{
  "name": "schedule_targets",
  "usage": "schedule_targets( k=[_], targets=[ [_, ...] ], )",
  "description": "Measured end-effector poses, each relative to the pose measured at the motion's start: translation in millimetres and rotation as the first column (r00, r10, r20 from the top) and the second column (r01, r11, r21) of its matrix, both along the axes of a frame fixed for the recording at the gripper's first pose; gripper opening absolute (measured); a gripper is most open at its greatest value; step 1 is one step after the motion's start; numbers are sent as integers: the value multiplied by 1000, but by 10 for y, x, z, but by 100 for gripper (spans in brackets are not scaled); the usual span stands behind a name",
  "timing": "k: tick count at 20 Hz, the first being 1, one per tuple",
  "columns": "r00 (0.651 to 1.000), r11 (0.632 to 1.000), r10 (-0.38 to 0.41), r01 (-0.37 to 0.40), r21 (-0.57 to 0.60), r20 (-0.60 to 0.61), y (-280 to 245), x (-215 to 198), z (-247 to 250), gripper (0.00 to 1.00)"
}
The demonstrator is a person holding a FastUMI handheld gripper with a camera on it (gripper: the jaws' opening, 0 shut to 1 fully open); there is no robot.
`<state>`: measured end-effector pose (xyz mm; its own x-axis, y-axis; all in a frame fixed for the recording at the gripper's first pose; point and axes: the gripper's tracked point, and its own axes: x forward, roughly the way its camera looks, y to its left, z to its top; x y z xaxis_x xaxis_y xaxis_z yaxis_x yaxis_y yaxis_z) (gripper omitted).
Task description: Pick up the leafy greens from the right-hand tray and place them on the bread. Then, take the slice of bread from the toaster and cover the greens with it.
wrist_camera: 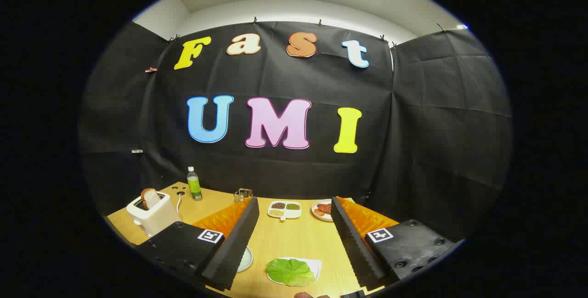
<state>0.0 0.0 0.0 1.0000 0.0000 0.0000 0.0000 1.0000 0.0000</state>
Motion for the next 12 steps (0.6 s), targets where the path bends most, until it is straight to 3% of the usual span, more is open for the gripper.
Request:
schedule_targets(
  k=[12],
  targets=[
    [1000, 1000, 13, -13, 6, -23, 25, 150, -84, 97]
  ],
)
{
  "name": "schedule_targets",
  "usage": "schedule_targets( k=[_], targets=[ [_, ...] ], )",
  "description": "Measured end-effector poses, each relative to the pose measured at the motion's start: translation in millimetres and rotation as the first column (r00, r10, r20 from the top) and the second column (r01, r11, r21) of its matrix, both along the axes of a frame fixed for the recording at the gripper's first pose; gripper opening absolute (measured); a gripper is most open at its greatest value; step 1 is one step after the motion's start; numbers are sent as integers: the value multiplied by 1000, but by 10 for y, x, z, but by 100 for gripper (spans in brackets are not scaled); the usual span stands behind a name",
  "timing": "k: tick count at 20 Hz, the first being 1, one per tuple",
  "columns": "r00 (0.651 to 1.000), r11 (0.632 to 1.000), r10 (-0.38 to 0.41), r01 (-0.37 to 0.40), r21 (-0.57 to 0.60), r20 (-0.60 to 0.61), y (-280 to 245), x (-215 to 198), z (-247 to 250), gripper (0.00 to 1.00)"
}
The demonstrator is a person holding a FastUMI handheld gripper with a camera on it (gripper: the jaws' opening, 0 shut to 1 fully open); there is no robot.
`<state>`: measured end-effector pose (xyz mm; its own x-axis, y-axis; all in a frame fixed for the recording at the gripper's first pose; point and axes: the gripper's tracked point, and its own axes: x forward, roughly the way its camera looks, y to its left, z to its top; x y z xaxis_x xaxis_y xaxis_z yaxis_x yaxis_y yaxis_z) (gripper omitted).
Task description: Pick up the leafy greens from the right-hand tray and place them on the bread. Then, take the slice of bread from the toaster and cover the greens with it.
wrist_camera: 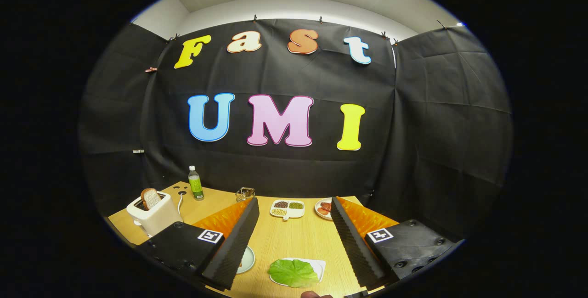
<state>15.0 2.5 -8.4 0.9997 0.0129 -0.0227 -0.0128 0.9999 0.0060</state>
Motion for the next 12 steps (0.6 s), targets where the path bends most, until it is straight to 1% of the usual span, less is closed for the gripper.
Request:
schedule_targets(
  k=[2, 12],
  targets=[
    [1000, 1000, -17, 17, -18, -9, -49, 42, -9, 97],
    [998, 1000, 23, -23, 12, -52, 23, 118, -125, 98]
  ],
)
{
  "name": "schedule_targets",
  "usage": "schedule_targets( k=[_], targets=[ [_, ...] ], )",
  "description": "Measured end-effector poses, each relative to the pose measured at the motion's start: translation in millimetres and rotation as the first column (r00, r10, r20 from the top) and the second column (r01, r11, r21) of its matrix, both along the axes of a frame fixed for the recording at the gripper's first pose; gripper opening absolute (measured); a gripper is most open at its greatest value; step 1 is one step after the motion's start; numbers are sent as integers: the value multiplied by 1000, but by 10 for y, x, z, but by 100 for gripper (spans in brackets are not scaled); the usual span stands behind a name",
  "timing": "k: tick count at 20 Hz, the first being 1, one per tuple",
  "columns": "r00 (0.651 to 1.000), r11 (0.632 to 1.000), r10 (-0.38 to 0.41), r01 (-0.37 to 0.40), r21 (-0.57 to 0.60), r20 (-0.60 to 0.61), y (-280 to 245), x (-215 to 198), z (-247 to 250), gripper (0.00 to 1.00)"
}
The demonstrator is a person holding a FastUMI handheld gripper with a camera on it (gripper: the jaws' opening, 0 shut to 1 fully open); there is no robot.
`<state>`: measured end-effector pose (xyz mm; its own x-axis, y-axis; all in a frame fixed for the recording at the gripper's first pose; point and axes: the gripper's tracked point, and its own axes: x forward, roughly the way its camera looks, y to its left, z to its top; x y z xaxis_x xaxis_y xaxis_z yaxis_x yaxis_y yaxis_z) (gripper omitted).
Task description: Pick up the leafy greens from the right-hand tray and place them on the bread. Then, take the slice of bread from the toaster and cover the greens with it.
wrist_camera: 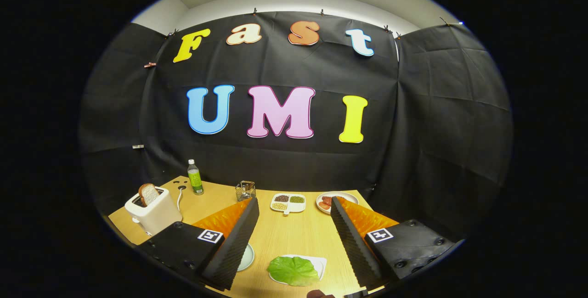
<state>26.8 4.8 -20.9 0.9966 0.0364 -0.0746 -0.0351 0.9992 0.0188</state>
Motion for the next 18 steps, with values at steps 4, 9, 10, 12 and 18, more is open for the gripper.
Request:
schedule_targets(
  k=[4, 9, 10, 12, 18],
  targets=[
    [1000, 1000, 17, -17, 10, -16, 37, 21, -36, 97],
    [998, 1000, 26, -25, 11, -57, 13, 57, -203, 97],
    [997, 1000, 25, -24, 14, -79, 1, 67, -264, 97],
    [991, 999, 30, -25, 42, -128, -5, 72, -395, 97],
    [961, 999, 39, -32, 33, -272, -60, 113, -958, 98]
  ],
)
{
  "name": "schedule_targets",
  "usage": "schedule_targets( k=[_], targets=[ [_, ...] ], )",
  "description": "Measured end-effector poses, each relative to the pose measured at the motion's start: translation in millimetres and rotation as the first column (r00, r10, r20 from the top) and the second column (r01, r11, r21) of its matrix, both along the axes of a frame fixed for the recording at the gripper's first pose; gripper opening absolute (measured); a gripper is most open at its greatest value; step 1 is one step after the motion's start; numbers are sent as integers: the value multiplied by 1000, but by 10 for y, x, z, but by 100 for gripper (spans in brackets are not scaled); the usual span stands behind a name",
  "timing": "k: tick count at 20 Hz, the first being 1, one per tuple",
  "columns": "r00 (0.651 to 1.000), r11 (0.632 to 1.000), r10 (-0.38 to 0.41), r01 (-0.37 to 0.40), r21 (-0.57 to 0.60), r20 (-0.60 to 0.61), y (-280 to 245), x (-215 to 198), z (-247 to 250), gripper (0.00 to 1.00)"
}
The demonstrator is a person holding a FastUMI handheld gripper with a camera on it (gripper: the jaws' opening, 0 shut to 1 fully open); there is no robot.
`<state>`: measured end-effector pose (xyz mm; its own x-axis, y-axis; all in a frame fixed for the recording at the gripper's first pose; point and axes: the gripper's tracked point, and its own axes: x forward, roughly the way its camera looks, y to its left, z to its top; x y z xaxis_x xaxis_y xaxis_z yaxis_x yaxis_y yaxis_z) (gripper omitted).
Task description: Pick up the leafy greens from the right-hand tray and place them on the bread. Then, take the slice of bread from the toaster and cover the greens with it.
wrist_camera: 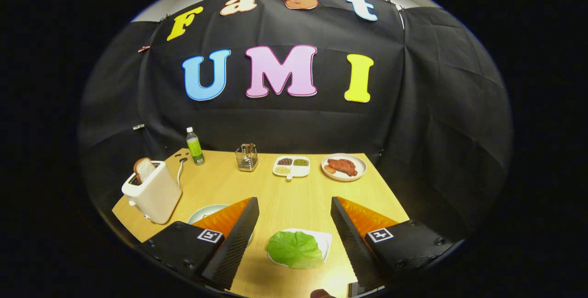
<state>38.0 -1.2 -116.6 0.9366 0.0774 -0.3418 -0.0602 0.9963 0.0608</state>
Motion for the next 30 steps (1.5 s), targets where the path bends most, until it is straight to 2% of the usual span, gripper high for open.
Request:
schedule_targets(
  k=[5, 11, 19, 24, 30],
  targets=[
    [992, 1000, 24, -23, 9, -123, -36, 24, -495, 98],
    [954, 995, 96, -83, 56, -285, -17, 66, -1186, 98],
    [900, 989, 148, -143, 43, -411, 14, 46, -1834, 99],
    [862, 983, 148, -183, -26, -484, -78, 60, -2204, 99],
    [832, 973, 178, -228, -31, -526, -66, 40, -2377, 97]
  ],
)
